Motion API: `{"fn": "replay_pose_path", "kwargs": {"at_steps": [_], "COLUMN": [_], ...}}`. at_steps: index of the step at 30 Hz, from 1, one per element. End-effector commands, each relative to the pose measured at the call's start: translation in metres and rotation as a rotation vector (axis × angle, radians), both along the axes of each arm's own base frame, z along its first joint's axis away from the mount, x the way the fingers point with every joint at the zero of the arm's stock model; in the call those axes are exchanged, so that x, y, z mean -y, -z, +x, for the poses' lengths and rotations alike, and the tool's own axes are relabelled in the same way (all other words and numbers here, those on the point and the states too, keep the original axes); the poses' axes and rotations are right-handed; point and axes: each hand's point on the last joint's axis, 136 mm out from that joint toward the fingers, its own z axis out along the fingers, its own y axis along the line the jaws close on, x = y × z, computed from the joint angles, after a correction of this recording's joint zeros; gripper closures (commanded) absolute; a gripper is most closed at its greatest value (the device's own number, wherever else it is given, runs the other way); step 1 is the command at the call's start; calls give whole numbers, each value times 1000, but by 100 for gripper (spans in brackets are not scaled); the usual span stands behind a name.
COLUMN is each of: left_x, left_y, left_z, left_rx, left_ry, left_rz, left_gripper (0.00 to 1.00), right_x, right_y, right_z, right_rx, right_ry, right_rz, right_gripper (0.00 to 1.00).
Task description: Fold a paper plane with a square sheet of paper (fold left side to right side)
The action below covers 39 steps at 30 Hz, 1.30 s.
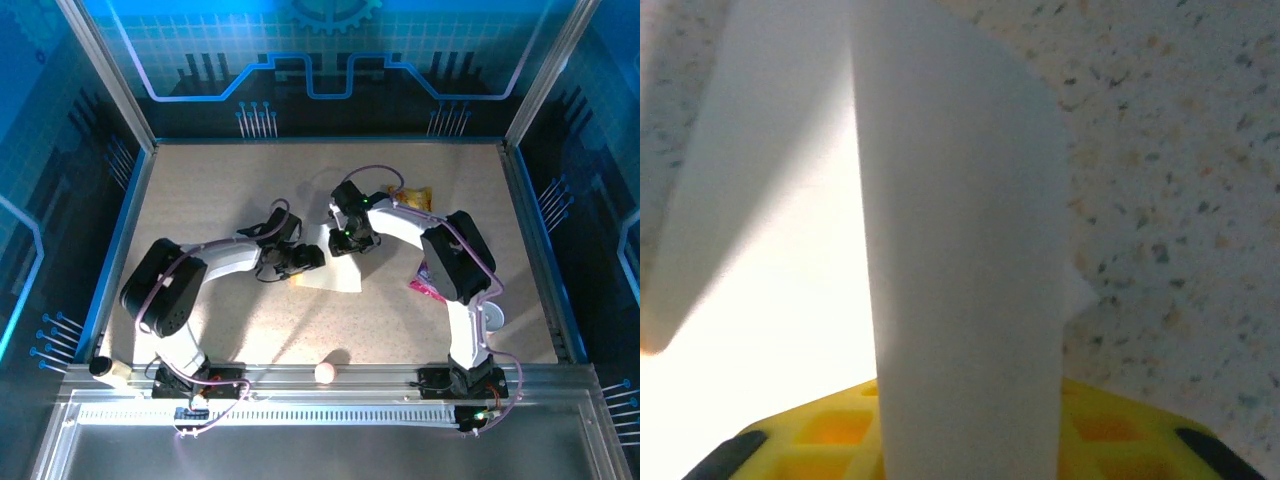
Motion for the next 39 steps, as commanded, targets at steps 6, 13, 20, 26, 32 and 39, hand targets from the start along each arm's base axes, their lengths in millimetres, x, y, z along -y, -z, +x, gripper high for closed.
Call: {"fn": "replay_pose_path", "kwargs": {"at_steps": [6, 13, 20, 26, 32, 39], "left_x": [-47, -55, -40, -29, -9, 3], "left_y": [-77, -154, -196, -217, -227, -235], "left_z": [20, 9, -11, -19, -29, -29], "left_rx": [248, 490, 594, 638, 630, 628], "left_ry": [-80, 65, 206, 284, 366, 393], "left_rz": [-186, -474, -618, -690, -729, -736], "left_gripper": [20, 7, 3, 3, 4, 25], "right_x": [-5, 6, 11, 8, -4, -17], "right_y": [-73, -153, -237, -265, -265, -251], "right_z": [-21, -43, -78, -92, -92, -88], "right_rx": [14, 56, 100, 119, 108, 78], "right_ry": [-63, -107, -198, -230, -255, -273], "right_rz": [271, 548, 791, 869, 873, 856], "right_gripper": [72, 74, 74, 75, 74, 74]}}
